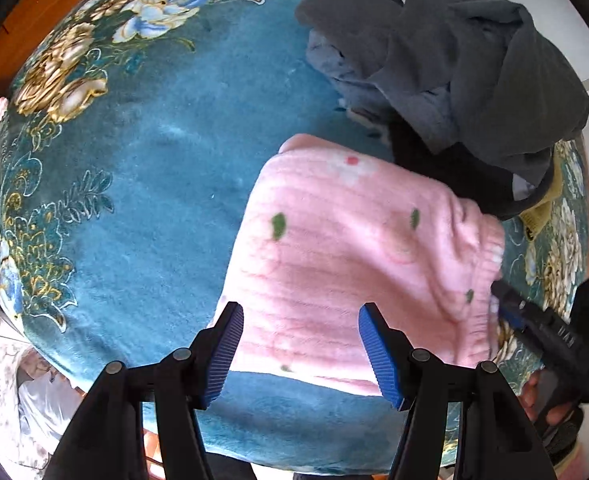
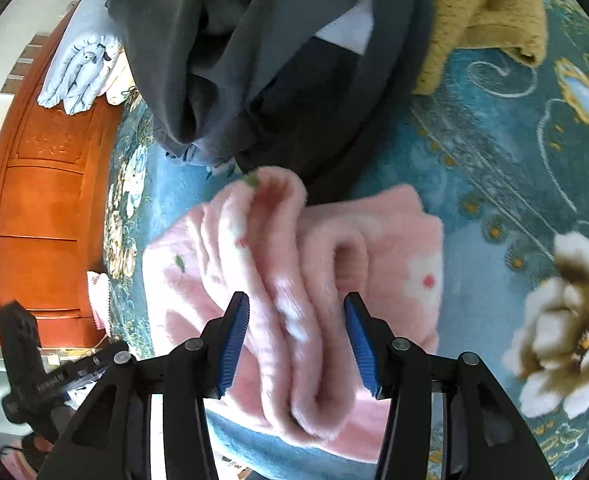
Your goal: Fold clothes
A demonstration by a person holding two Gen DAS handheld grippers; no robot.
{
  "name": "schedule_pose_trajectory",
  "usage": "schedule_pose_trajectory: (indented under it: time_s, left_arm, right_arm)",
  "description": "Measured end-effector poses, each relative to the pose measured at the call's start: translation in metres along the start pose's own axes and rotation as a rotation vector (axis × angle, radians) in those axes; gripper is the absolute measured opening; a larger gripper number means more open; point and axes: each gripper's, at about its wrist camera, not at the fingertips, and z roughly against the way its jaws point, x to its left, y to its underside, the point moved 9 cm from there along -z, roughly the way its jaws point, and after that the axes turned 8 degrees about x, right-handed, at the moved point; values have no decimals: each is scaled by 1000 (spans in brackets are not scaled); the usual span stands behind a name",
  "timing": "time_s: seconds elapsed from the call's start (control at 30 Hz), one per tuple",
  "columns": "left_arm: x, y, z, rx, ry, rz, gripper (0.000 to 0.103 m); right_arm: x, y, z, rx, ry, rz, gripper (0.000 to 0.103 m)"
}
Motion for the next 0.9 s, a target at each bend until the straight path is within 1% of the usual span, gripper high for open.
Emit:
schedule_pose_trajectory:
  time_s: [0.13, 0.2, 0.27, 0.3, 0.37, 0.5, 0.6, 0.67, 0.73, 0.87, 0.9]
  left_arm:
    - [-2, 6, -10, 28, 7, -6, 64]
    - [-4, 10, -16, 43, 12, -10, 64]
    - [-5, 13, -21, 58, 17, -13, 64]
    - [-6, 15, -24, 65, 19, -14, 64]
    - [-7, 17, -27, 73, 32, -19, 64]
    - [-10, 19, -25, 69, 60, -40, 64]
    - [-14, 19, -19, 55, 91, -52, 64]
    - [-17, 21, -21, 65, 106, -67, 64]
    - [-19, 23, -28, 89, 104, -78, 64]
    - [-17, 30, -48, 148, 96, -63, 64]
    - [-17, 31, -53, 161, 89, -64, 64]
  right_arm:
    - [12, -2, -14, 45, 14, 49, 51]
    - [9, 2, -19, 71, 42, 54, 51]
    - [8, 4, -23, 76, 82, 54, 51]
    - [8, 6, -22, 73, 93, 57, 43]
    - [11, 9, -19, 68, 102, 56, 29]
    - [27, 11, -6, 58, 34, 45, 22]
    - [38, 12, 17, 17, -53, 37, 22]
    - [32, 11, 36, -26, -74, 18, 22]
    - [13, 10, 46, -40, -68, -15, 22]
    - [-28, 13, 21, 37, 27, -66, 22]
    - [-36, 14, 12, 57, 47, -72, 25]
